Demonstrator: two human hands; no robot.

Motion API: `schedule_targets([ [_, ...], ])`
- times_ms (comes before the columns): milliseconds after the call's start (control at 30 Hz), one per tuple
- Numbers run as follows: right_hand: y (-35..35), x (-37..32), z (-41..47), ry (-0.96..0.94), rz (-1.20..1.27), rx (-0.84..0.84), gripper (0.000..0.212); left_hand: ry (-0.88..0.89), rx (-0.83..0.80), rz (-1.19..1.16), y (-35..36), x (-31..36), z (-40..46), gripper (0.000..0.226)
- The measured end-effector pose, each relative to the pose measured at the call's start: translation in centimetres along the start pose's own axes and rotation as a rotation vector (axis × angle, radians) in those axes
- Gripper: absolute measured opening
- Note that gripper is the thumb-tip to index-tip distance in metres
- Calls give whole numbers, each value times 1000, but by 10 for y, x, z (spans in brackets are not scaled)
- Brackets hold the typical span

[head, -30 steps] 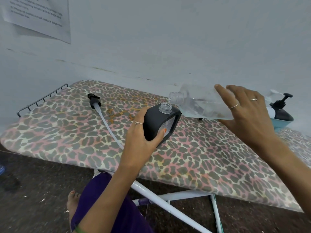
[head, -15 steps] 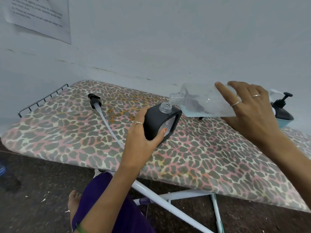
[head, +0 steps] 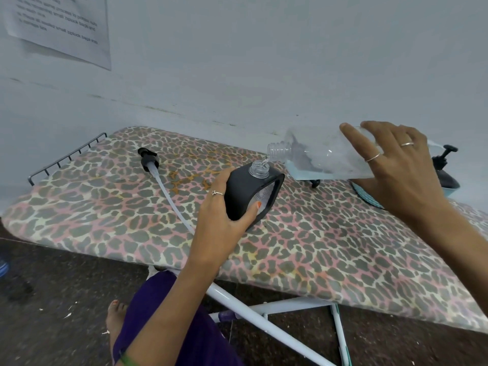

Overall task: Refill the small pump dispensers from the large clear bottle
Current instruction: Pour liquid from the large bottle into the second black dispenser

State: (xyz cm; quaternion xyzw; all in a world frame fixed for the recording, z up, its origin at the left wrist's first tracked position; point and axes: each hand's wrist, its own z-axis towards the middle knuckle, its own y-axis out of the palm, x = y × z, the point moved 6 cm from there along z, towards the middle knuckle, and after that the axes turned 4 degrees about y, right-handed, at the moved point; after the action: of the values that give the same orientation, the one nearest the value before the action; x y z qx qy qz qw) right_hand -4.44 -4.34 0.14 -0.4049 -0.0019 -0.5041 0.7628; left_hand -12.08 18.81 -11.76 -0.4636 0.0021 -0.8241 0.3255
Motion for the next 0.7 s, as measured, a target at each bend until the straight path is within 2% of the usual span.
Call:
schedule_targets([
  [167,-2,3,0,-9,-17,18,80,-6,-3,-6,0,-1,0,65],
  [700,-10,7,4,-31,-32,62,74,-16,2,-19,-1,0,-1,66],
])
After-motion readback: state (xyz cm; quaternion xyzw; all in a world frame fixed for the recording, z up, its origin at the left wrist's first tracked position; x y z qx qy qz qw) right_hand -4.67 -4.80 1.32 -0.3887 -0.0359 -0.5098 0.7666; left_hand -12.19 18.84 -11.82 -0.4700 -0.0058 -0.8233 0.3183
